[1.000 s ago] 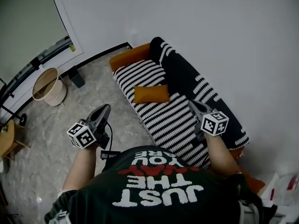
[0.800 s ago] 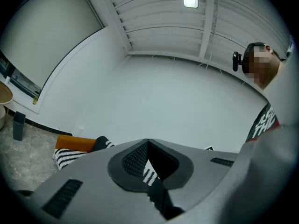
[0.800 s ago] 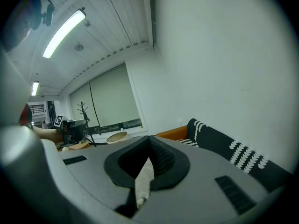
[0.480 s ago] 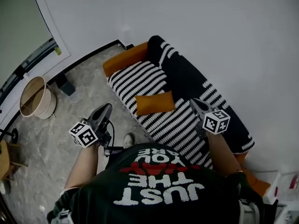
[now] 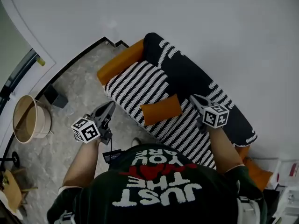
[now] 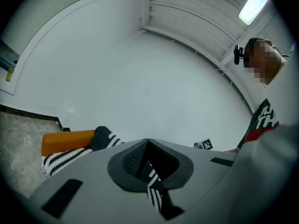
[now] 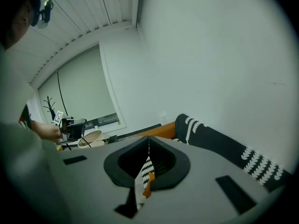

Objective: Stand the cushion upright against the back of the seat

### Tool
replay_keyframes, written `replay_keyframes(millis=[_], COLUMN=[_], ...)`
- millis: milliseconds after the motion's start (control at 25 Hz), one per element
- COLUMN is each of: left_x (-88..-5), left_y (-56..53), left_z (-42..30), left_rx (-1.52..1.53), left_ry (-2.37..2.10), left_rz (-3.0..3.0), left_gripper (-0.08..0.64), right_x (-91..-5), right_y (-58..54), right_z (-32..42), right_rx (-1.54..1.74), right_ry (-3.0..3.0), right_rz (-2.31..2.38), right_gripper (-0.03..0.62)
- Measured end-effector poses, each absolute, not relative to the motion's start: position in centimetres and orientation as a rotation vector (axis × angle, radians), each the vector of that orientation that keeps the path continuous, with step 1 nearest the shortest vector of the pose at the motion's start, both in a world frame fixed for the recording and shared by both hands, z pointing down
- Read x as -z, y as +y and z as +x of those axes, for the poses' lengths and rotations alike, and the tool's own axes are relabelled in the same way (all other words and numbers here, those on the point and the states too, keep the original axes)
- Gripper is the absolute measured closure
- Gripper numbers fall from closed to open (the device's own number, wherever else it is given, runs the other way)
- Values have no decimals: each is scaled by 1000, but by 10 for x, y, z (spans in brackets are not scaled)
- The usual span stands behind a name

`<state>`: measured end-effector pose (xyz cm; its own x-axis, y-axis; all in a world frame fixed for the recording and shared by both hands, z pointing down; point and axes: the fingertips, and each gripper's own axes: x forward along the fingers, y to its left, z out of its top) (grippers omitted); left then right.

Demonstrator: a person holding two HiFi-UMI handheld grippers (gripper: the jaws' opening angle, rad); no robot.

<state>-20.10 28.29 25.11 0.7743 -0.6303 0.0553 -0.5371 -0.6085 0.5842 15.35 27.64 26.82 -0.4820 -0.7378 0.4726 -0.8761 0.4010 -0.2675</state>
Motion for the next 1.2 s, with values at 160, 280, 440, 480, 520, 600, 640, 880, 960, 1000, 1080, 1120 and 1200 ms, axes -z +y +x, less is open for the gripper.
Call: replay_keyframes(millis=[160, 280, 440, 480, 520, 600, 640, 880, 960, 1000, 1080, 1120, 1200], left_x=[-286, -317, -360, -371, -383, -406, -420, -535, -576, -598, -643, -663, -697], left_y=[261, 248, 235, 233, 231, 224, 221, 219, 224, 226, 230, 235, 251], left_z=[-192, -181, -149, -141, -135, -124, -120, -72, -59, -54, -49, -45, -33], left_rx=[170, 118, 16, -5, -24, -49, -56, -149, -221, -250, -290, -302, -316], left_ry=[-818, -806, -806, -807, -807, -804, -805, -744, -688, -671, -648, -635, -601], left_rz=[2309, 2261, 2211, 2193, 2172, 2120, 2087, 1910, 1859, 1828, 1755, 1718, 1653], left_gripper=[549, 549, 548, 548, 548, 548, 548, 412, 298, 261, 193, 178, 137], right_x=[-301, -335, -386, -399, -413, -442, -458, -575, -609, -627, -666, -685, -718], right_y=[262, 250, 225, 220, 214, 201, 194, 175, 174, 172, 173, 177, 189], right_z=[161, 175, 210, 218, 224, 233, 236, 255, 260, 262, 266, 268, 273], right_rx=[-785, -828, -909, -924, -940, -979, -1003, -1144, -1187, -1212, -1268, -1299, -1363], right_ry=[-2308, -2244, -2182, -2169, -2155, -2119, -2097, -1998, -1959, -1939, -1900, -1879, -1842], right_rz=[1373, 1329, 1275, 1250, 1217, 1137, 1092, 847, 793, 773, 731, 707, 668], right_gripper=[568, 566, 560, 545, 525, 444, 413, 272, 244, 232, 204, 190, 155])
